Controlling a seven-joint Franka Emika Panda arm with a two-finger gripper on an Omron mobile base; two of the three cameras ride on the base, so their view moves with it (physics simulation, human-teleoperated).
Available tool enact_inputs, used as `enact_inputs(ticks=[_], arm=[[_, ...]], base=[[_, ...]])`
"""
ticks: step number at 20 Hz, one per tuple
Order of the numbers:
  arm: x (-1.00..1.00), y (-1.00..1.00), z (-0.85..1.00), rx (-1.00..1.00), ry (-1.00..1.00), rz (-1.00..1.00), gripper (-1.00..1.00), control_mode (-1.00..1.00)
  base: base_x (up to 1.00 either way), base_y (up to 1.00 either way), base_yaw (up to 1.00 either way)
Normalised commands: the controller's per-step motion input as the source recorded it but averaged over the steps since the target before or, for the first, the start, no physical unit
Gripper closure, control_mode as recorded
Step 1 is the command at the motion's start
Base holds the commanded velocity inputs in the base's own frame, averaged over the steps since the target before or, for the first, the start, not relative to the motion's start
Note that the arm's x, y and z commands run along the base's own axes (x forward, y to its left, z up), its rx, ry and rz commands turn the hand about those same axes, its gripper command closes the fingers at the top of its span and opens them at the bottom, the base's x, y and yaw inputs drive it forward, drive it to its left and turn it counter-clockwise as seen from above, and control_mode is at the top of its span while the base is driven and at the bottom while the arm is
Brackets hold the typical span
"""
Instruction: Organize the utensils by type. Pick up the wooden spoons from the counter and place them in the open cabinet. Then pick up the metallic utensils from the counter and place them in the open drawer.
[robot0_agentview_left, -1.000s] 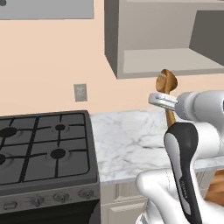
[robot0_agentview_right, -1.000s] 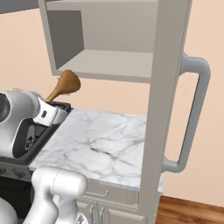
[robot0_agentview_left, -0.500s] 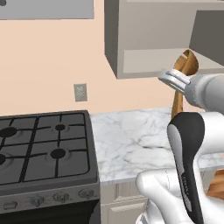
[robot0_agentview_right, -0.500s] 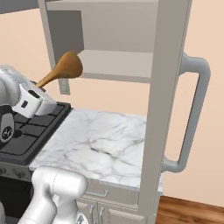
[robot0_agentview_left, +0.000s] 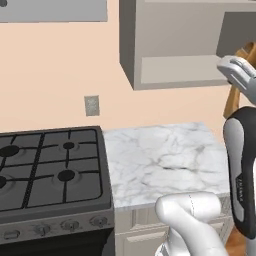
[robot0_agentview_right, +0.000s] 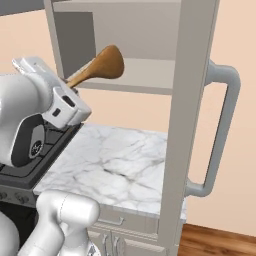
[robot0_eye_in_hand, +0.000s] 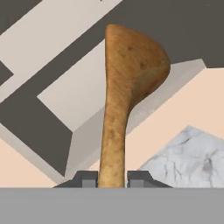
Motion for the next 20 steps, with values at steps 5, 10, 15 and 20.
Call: enact_inputs(ticks=[5, 10, 15, 20], arm=[[0.89, -0.17, 0.00, 0.00, 0.03, 0.00, 1.00, -1.00], [0.60, -0.20, 0.00, 0.00, 0.00, 0.01, 1.00, -1.00], [0.70, -0.04, 0.00, 0.00, 0.00, -0.03, 1.00, -1.00], [0.89, 0.00, 0.00, 0.00, 0.01, -0.06, 1.00, -1.00]], base=[[0.00, 0.00, 0.00], [0.00, 0.00, 0.00], [0.00, 0.00, 0.00], [0.00, 0.00, 0.00]])
